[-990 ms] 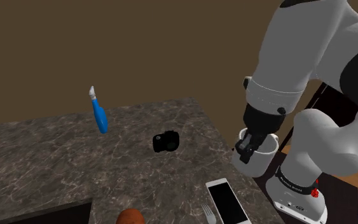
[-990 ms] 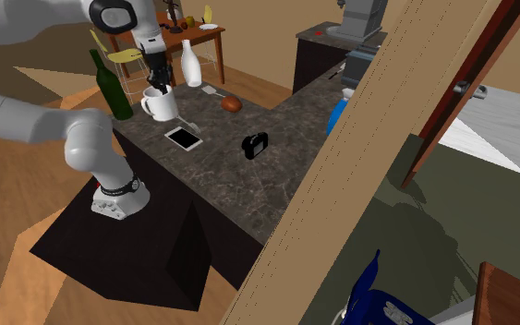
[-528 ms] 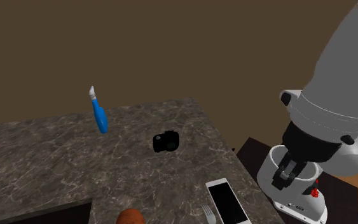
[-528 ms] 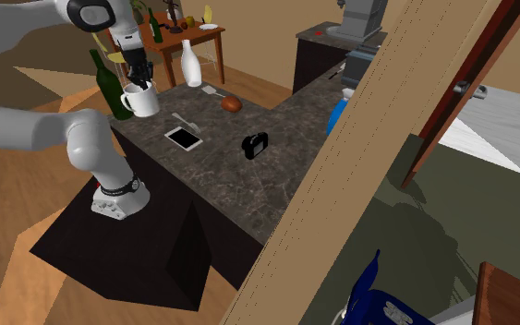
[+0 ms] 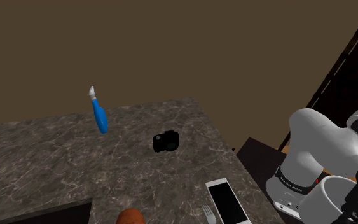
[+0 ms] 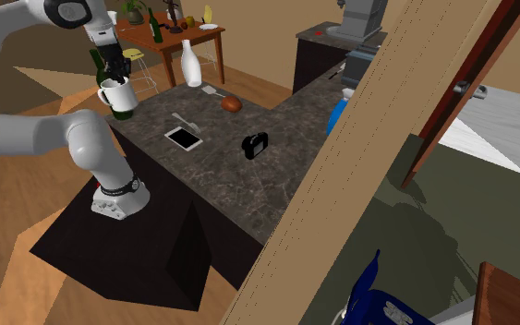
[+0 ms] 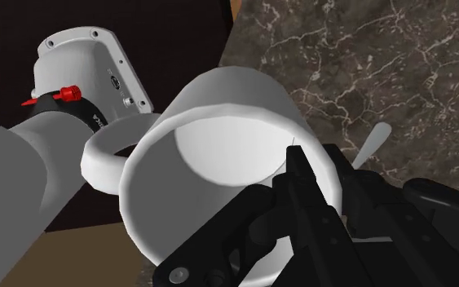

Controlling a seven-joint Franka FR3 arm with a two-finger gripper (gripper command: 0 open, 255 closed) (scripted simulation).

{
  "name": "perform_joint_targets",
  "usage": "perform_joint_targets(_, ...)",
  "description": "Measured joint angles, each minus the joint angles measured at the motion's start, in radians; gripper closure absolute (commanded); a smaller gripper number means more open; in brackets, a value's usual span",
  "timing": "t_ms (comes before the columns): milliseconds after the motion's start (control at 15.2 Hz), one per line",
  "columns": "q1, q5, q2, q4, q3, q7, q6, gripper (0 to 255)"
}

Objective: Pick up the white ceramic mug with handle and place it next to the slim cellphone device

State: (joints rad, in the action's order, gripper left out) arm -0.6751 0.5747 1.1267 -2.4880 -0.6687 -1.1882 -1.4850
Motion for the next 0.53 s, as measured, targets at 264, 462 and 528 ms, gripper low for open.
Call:
perform_joint_targets(264, -0.022, 0.050, 0.016, -0.001, -0.052, -0.048, -0.003, 255)
perform_joint_targets(462, -0.031, 0.072, 0.026, -0.034, -0.075, -0.049, -0.028, 255)
perform_joint_targets(528, -0.035, 0.082, 0.030, -0.051, -0.085, -0.048, -0.041, 255)
